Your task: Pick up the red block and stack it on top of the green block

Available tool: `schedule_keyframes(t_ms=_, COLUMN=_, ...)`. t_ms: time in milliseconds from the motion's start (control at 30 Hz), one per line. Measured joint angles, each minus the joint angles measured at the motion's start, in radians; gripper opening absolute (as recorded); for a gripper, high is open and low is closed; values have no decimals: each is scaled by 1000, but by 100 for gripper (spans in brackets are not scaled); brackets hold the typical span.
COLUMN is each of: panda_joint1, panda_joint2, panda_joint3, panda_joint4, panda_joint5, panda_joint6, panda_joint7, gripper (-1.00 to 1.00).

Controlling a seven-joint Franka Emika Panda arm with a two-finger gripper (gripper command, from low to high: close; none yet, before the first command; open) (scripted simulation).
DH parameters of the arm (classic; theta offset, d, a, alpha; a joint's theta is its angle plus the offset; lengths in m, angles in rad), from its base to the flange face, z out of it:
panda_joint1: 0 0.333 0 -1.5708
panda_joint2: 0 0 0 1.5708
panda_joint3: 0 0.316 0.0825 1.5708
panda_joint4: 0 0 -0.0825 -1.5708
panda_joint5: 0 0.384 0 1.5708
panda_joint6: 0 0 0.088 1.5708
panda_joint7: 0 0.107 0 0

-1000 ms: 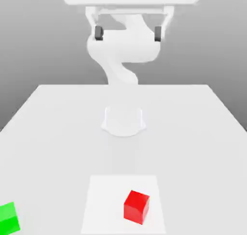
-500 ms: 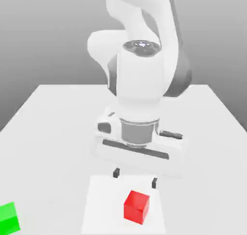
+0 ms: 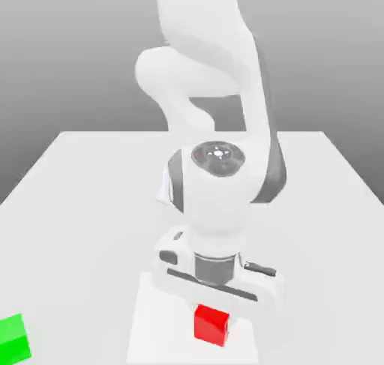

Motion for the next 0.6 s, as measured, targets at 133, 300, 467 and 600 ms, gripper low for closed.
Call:
schedule_keyframes(t_ms=133, panda_joint1=-50, panda_joint2=-77, panda_joint3=-20, panda_joint4=32, panda_joint5=57, panda_joint6=-108, panda_joint7=-27, gripper=-100)
schedule_keyframes(t_ms=300, panda_joint1=-175, panda_joint2=-34, panda_joint3=-136, panda_joint4=164, panda_joint5=107, panda_joint6=-196, panda_joint7=-22, gripper=-100)
schedule_keyframes(t_ms=467, panda_joint1=-298, panda_joint2=60, panda_joint3=-240, panda_joint4=297, panda_joint5=162, panda_joint6=-237, panda_joint7=-19, gripper=-100)
schedule_keyframes(t_ms=600, panda_joint1=-338, panda_joint2=173, panda_joint3=-251, panda_joint4=343, panda_joint5=196, panda_joint6=-172, panda_joint7=-30, gripper=100)
